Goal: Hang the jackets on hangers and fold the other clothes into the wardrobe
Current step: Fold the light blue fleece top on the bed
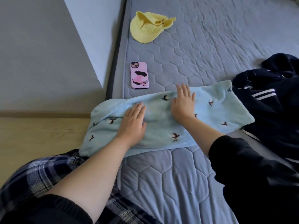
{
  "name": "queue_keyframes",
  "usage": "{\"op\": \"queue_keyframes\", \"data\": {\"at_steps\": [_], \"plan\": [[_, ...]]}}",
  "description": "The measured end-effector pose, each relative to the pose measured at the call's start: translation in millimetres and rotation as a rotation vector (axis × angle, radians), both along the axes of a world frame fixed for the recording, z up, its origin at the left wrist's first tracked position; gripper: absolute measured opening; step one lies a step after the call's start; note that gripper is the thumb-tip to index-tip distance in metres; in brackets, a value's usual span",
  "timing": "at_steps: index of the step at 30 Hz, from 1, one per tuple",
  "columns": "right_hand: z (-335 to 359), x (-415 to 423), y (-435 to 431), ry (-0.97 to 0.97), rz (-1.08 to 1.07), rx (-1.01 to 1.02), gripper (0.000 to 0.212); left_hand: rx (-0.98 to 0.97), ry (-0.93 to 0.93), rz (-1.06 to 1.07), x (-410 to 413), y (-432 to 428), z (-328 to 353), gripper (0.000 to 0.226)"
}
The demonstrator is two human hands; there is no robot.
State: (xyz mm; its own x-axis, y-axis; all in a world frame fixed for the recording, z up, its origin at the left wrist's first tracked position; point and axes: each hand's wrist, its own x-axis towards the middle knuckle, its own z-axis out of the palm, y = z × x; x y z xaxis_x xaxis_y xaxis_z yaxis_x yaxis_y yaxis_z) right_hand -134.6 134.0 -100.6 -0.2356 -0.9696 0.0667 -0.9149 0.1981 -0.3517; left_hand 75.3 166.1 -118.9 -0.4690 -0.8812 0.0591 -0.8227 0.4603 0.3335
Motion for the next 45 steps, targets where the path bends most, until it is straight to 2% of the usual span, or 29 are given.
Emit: {"op": "queue_keyframes", "data": {"at_steps": [4,8,9,11,13,15,17,18,21,23,25,27,28,30,31,33,34,36,38,40,42,43,44,45], "plan": [[0.9,88.1,-7.4,-0.095,0.399,-0.097,0.046,-0.048,0.071,0.133,37.0,5.4,-5.1,0.06],[-2.5,147.8,-14.5,-0.095,0.613,-0.101,0.046,-0.057,0.207,0.427,69.4,14.9,-8.9,0.039],[-3.4,157.8,-16.1,-0.078,0.655,-0.057,0.046,-0.012,0.238,0.514,79.8,17.0,-10.2,0.034],[-8.6,173.1,-21.0,-0.008,0.738,-0.035,0.044,0.208,0.284,0.665,103.5,20.1,-15.2,0.03],[-11.9,185.0,-24.9,0.032,0.776,-0.061,0.04,0.49,0.286,0.716,127.4,23.9,-28.1,0.041],[-10.5,197.8,-30.1,0.088,0.798,-0.034,0.031,0.667,0.306,0.709,142.2,28.2,-35.3,0.055],[-5.6,211.3,-40.9,0.161,0.769,0.074,0.024,0.761,0.358,0.7,147.2,32.8,-34.7,0.061],[-3.2,216.3,-48.2,0.136,0.698,0.095,0.024,0.804,0.378,0.697,147.7,35.2,-31.8,0.063],[0.7,216.3,-75.2,-0.191,0.338,0.189,0.025,0.939,0.448,0.714,152.9,38.6,-34.2,0.064],[-2.5,212.4,-82.7,-0.25,0.197,0.26,0.026,1.025,0.478,0.755,157.2,36.5,-39.1,0.064],[-5.2,218.8,-83.5,-0.009,0.286,0.231,0.022,1.109,0.517,0.873,160.4,32.1,-41.5,0.061],[-10.6,232.3,-75.3,0.242,0.517,0.004,0.013,1.139,0.531,1.04,165.2,30.7,-44.2,0.059],[-14.4,239.3,-69.5,0.3,0.659,-0.115,0.007,1.129,0.507,1.089,167.0,32.4,-46.2,0.056],[-23.5,246.2,-53.9,0.319,0.895,-0.288,0.009,1.135,0.493,1.12,171.4,36.1,-54.0,0.049],[-29.8,244.6,-45.0,0.354,0.953,-0.26,0.009,1.154,0.499,1.126,172.3,37.3,-57.5,0.046],[-42.9,237.0,-26.2,0.491,0.946,-0.062,0.03,1.13,0.488,1.075,171.5,40.5,-47.7,0.04],[-50.7,231.5,-19.2,0.536,0.903,0.004,0.04,1.157,0.571,1.082,171.8,39.7,-44.9,0.041],[-59.4,225.5,-9.6,0.526,0.883,0.023,0.045,1.146,0.919,1.264,171.9,32.4,-51.5,0.043],[-64.6,225.6,-6.4,0.471,0.899,-0.047,0.039,1.055,1.11,1.327,178.3,30.1,-53.9,0.026],[-64.7,224.3,-6.4,0.368,0.903,-0.085,0.039,0.998,1.331,1.513,187.2,30.9,-55.4,0.014],[-62.4,221.9,-5.0,0.263,0.898,-0.092,0.044,0.941,1.616,1.677,194.4,24.0,-48.1,0.036],[-61.8,221.0,-3.9,0.208,0.891,-0.098,0.043,0.887,1.727,1.718,200.5,24.0,-39.5,0.035],[-61.6,220.4,-3.3,0.158,0.879,-0.106,0.042,0.86,1.924,1.705,207.0,23.8,-31.3,0.024],[-61.2,220.1,-3.0,0.111,0.863,-0.117,0.038,0.871,2.012,1.672,213.3,21.8,-24.1,0.014]]}}
